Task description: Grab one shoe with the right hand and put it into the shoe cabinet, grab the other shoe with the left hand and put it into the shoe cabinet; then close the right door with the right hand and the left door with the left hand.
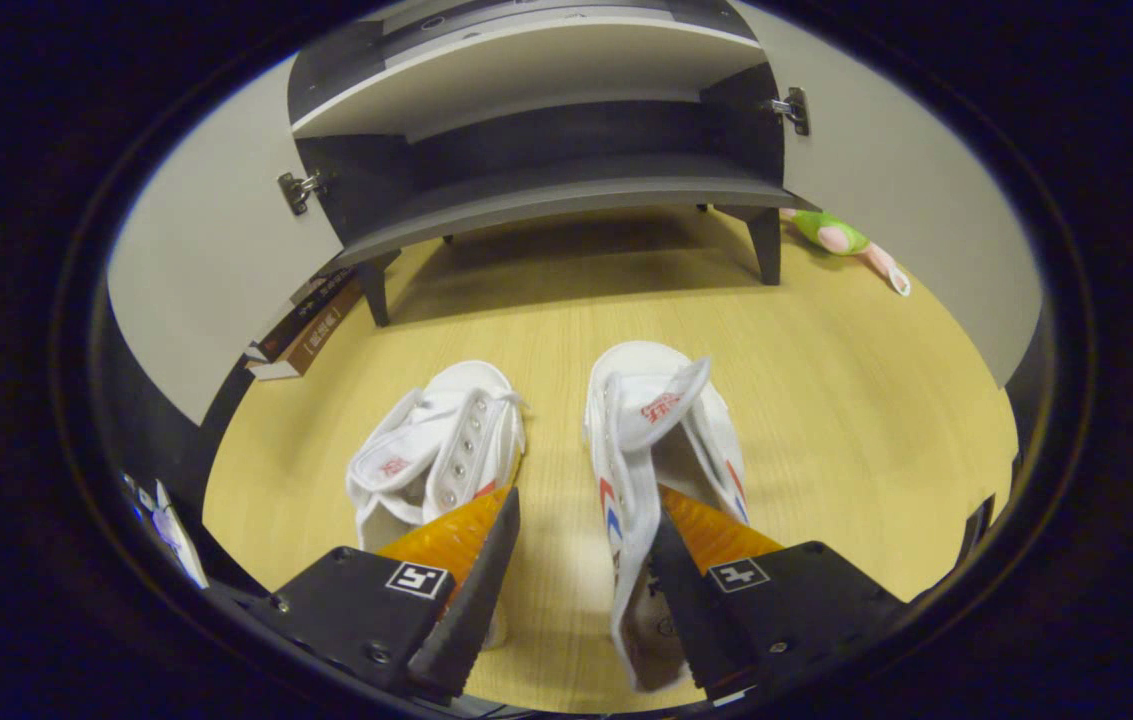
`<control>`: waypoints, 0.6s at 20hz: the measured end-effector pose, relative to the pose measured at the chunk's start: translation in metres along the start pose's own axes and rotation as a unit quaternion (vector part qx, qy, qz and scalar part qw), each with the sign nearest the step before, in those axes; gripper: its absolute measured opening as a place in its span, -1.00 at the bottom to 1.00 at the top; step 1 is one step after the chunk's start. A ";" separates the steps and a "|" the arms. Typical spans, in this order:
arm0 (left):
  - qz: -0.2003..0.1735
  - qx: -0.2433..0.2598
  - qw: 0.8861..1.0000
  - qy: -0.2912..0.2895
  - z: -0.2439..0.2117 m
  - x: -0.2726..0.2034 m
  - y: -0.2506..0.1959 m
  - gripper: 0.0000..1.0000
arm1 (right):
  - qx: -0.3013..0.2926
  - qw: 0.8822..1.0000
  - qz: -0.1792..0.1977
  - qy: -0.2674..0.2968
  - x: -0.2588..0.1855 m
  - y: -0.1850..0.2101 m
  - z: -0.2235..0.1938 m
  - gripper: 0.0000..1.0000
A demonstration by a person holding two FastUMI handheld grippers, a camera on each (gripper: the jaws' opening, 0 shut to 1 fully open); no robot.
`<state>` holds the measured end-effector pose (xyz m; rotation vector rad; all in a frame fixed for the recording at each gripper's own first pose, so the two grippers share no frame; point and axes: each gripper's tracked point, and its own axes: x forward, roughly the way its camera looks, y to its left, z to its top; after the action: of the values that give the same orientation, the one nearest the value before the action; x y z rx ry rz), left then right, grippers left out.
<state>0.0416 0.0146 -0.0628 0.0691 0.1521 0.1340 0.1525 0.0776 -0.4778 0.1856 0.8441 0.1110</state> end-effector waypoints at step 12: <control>0.006 -0.016 1.000 0.012 -0.002 0.010 -0.012 0.93 | -0.021 1.000 0.014 0.003 0.022 -0.014 0.007 -0.84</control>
<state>0.0523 0.0040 -0.0668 0.0373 0.1745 0.1492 0.1726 0.0669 -0.4916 0.1577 0.8456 0.1552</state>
